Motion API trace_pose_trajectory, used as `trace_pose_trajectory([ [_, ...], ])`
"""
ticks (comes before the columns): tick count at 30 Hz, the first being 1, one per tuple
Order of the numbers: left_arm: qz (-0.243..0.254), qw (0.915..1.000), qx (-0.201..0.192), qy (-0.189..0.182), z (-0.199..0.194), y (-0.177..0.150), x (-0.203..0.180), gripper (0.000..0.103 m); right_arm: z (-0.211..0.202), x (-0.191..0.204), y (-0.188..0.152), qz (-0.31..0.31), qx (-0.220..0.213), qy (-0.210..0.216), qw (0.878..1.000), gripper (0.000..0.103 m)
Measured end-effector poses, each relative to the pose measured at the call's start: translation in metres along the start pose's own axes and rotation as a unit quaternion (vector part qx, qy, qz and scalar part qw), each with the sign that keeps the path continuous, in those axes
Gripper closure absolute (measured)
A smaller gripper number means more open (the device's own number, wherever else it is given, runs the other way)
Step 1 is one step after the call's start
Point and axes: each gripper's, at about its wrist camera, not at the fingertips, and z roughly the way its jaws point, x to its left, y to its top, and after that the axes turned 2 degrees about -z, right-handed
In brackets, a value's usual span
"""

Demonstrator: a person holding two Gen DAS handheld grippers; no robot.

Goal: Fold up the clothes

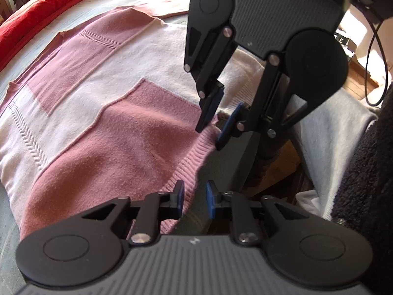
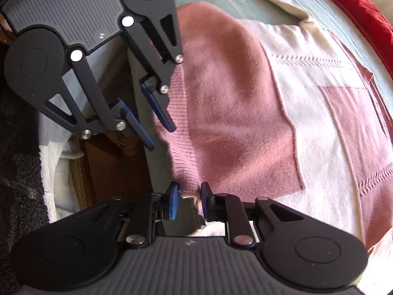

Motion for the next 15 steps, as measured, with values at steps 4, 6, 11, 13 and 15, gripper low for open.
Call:
trace_pose_trajectory([
  [4,-0.046,0.998,-0.026,0.034,-0.033,-0.003,0.036,0.063,-0.024,-0.04,0.011,0.08,-0.048,-0.008,0.996,0.078],
  [6,-0.084,0.9937,-0.039,0.063,-0.047,-0.007,0.062,0.063,-0.029,-0.061,0.013,0.122,-0.07,-0.01,0.99,0.078],
  [11,-0.252,0.9608,-0.058,0.101,-0.045,-0.013,0.151,0.064,-0.025,-0.082,0.026,0.163,-0.092,-0.013,0.982,0.078],
  [13,-0.292,0.9501,-0.056,0.095,-0.038,-0.015,0.17,0.064,-0.017,-0.084,0.038,0.166,-0.09,-0.011,0.982,0.078],
  [15,-0.29,0.9512,-0.058,0.089,-0.032,-0.014,0.168,0.064,-0.006,-0.081,0.046,0.165,-0.094,-0.01,0.982,0.078],
])
